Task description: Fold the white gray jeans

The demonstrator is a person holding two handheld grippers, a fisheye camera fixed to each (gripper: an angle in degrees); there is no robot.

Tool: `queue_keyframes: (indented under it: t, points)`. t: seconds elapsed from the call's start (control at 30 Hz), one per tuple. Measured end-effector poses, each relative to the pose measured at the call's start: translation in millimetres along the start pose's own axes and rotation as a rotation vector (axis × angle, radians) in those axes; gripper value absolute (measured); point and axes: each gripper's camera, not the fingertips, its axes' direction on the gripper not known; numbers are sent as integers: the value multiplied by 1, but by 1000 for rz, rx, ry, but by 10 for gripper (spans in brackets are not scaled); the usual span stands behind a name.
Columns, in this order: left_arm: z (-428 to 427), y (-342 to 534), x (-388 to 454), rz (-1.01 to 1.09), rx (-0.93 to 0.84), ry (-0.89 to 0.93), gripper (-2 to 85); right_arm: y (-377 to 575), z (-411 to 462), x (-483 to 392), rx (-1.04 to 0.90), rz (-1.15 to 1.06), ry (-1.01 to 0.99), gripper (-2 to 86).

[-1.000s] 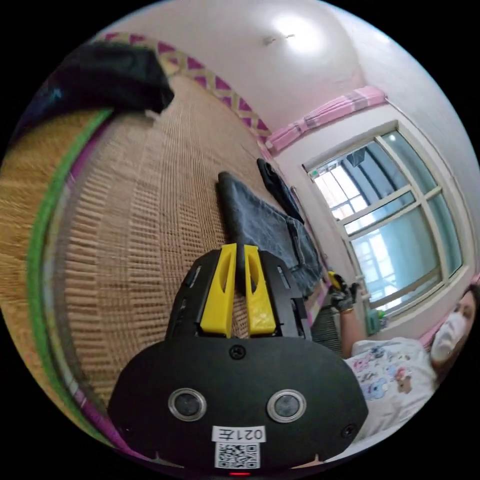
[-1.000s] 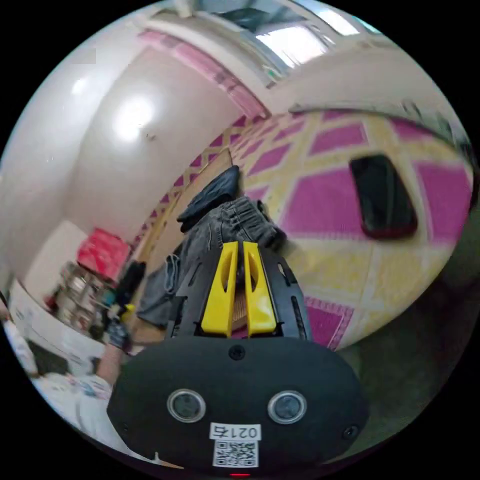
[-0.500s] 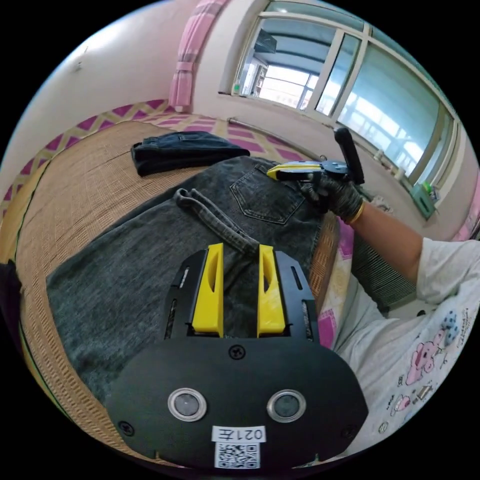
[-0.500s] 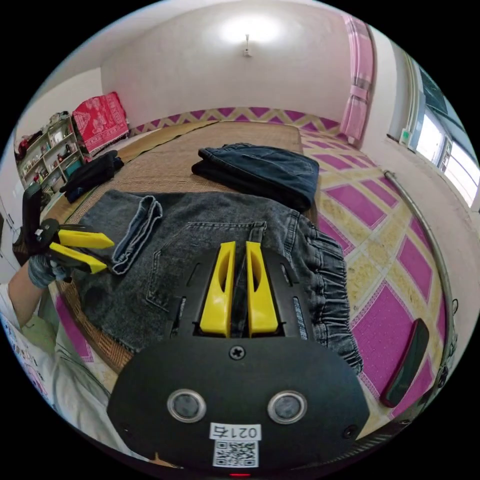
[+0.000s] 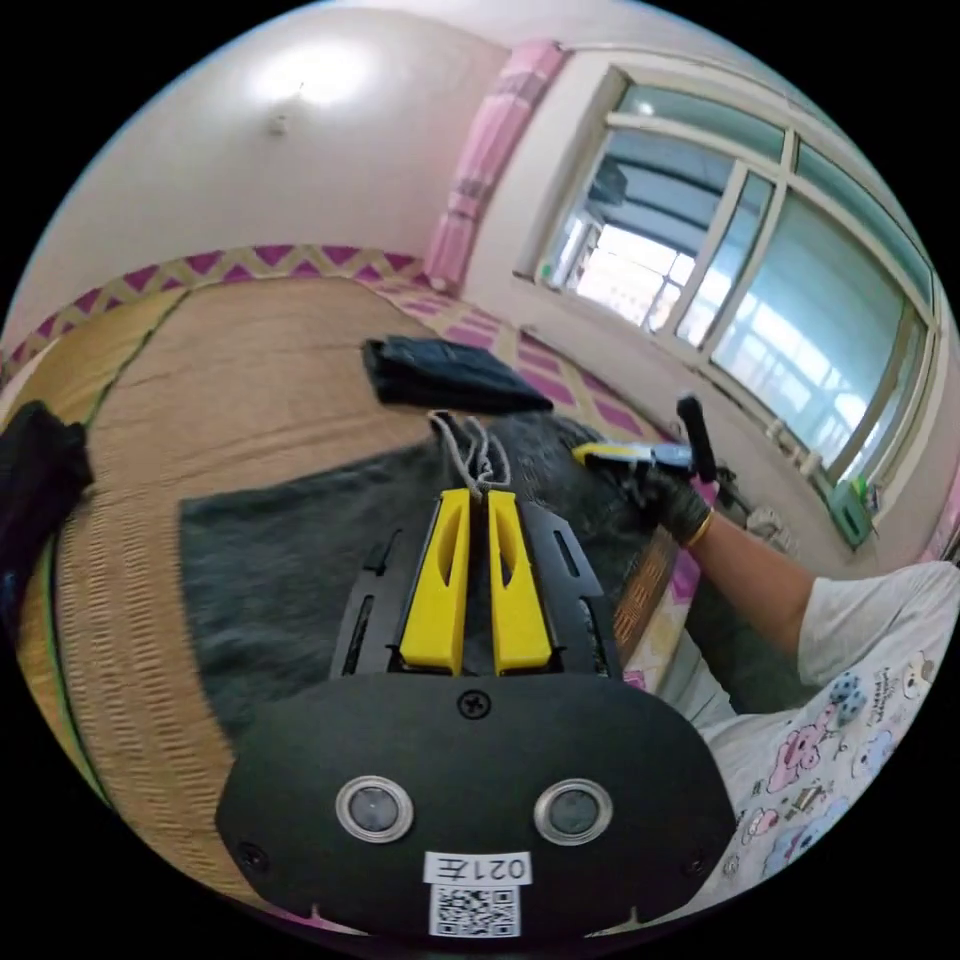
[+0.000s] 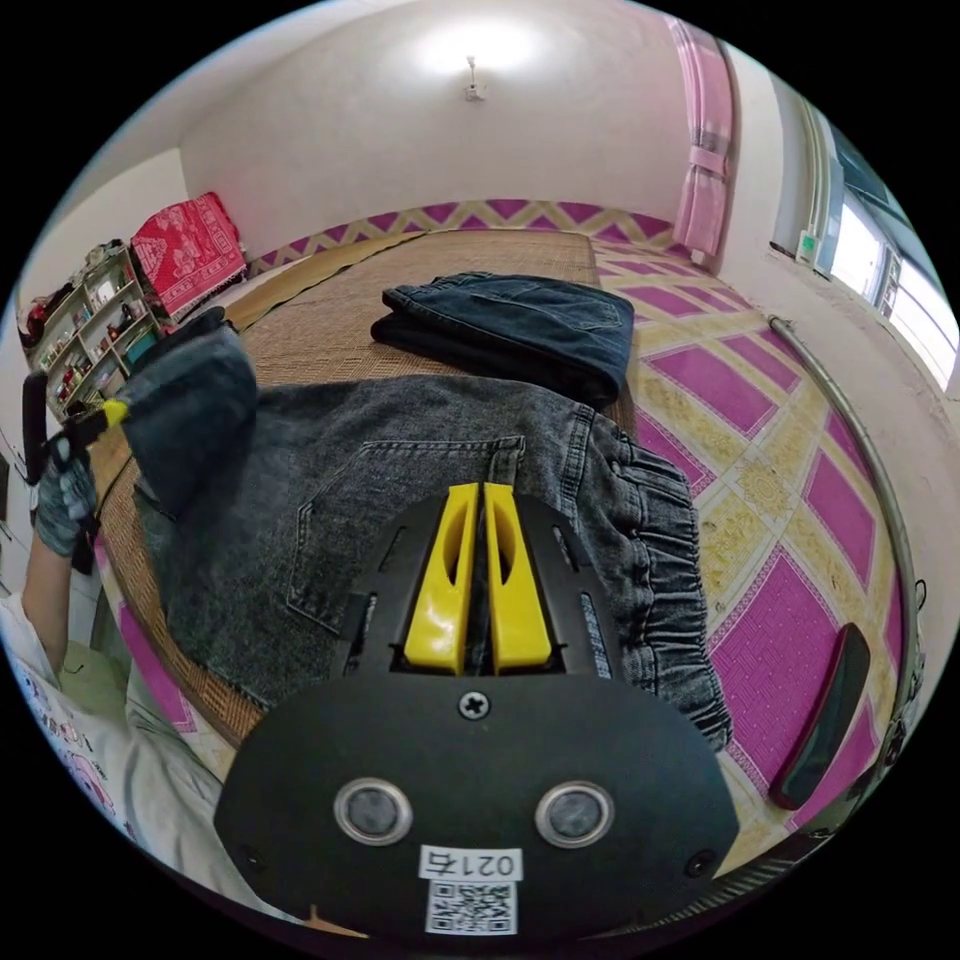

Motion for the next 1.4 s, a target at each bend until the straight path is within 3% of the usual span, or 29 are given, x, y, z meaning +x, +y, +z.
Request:
queue_keyframes:
  t: [0.13,0.3,0.4,0.5,0.53,0.63,0.8,1.03,1.17,1.27,1.4]
  points:
    - [-130,15,-90,-103,83,-273,-1,2,-3,-5,0,8,7,-4]
    - [-205,76,-203,-378,49,-553,-1,4,-6,-12,-4,11,10,-5]
    - [-204,118,-267,-564,-25,-474,2,4,-8,-13,-11,14,-2,-2]
    - [-214,125,-290,-654,10,-398,5,2,-14,-13,-15,0,-39,5]
    - [-221,119,-290,-662,-14,-468,6,1,-23,-13,9,-20,-44,10]
    - [-240,94,-263,-525,21,-671,-2,-7,-42,-14,58,-147,-22,31]
    - [-201,41,-242,-279,-90,-418,34,-39,-21,-11,-39,-375,3,83]
    - [-110,-25,-225,122,-343,-365,122,-99,26,-6,-206,-575,-92,111]
    - [-96,-44,-240,173,-431,-343,133,-113,40,-4,-335,-656,-217,64]
    - [-95,-51,-256,174,-460,-322,121,-107,27,-14,-307,-736,-171,17]
    - [-95,-51,-268,193,-502,-268,24,-94,5,-18,-229,-744,-129,6]
